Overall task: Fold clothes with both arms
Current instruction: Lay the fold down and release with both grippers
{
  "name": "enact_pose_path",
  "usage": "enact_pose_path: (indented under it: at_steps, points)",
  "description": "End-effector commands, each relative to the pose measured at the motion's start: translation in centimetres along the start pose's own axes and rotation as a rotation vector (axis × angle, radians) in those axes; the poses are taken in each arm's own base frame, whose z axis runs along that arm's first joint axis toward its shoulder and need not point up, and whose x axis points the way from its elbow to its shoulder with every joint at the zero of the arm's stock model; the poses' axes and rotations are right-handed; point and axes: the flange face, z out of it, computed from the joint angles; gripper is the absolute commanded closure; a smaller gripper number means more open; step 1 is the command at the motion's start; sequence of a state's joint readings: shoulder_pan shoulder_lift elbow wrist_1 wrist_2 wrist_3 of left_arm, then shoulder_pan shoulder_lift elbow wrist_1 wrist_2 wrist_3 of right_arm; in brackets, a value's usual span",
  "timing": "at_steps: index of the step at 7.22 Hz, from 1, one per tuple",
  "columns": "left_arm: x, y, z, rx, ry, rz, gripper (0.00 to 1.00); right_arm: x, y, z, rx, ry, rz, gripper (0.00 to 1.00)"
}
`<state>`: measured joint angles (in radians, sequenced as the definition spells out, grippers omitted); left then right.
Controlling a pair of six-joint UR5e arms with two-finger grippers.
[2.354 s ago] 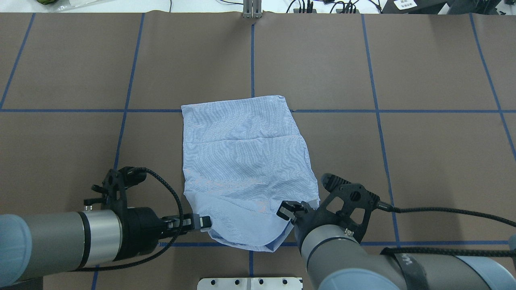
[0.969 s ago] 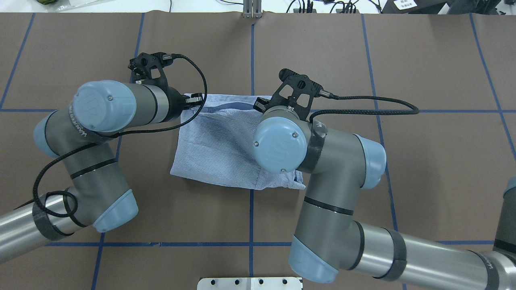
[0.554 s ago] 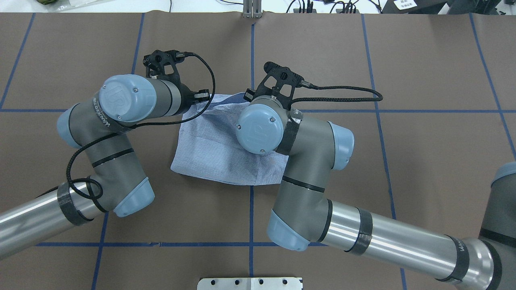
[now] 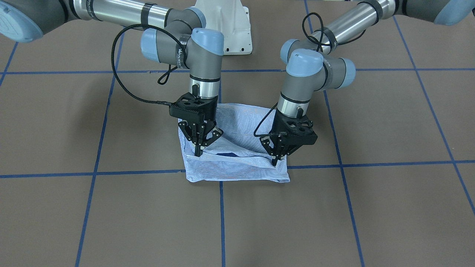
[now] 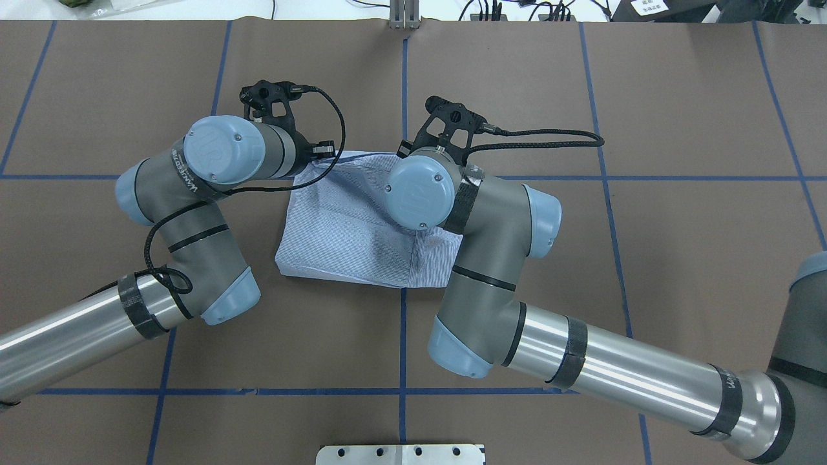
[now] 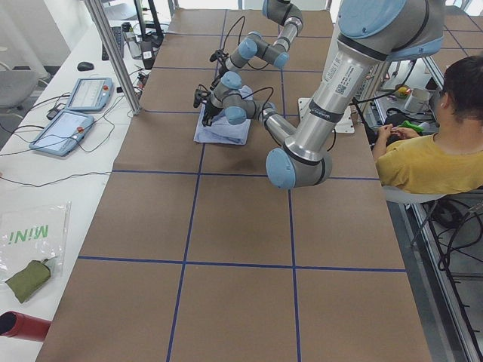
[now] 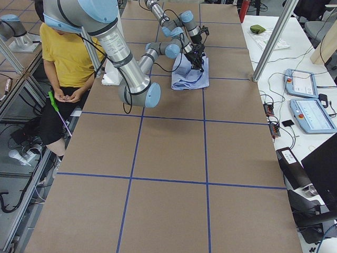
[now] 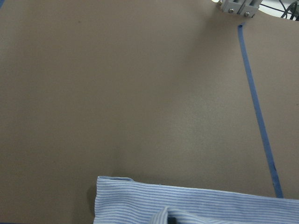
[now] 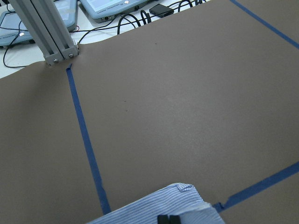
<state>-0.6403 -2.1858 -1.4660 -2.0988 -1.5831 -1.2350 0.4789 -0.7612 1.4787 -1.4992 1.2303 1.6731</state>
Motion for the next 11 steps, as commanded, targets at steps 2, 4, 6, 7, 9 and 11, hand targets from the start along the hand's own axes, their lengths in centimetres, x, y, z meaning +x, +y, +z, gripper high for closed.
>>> enact_pose_path:
  at_steps: [2, 4, 6, 7, 9, 11]
  points:
    - [-0.5, -0.4, 1.1, 0.001, -0.009, 0.059, 0.67, 0.3, 0.7, 2.8, 0.0, -0.007, -0.03, 0.95]
    - [-1.9, -3.5, -0.3, 0.011, 0.051, 0.19, 0.0, -1.7, -3.3, 1.4, -0.09, -0.041, 0.004, 0.0]
    - [-5.6, -5.9, -3.1, -0.096, 0.133, 0.313, 0.0, -2.7, -6.6, -0.3, -0.198, -0.052, 0.031, 0.0]
    - [-7.1, -6.2, -4.0, -0.081, 0.131, 0.369, 0.0, -3.8, -5.4, -1.3, -0.202, -0.045, 0.018, 0.0]
    - [-8.8, -7.0, -4.0, -0.081, 0.119, 0.423, 0.0, -4.3, 0.2, -1.7, -0.161, -0.045, -0.06, 0.0]
    - [-15.6, -9.4, -6.8, -0.137, 0.144, 0.536, 0.0, -2.8, -1.8, -1.8, -0.218, 0.006, -0.191, 0.0]
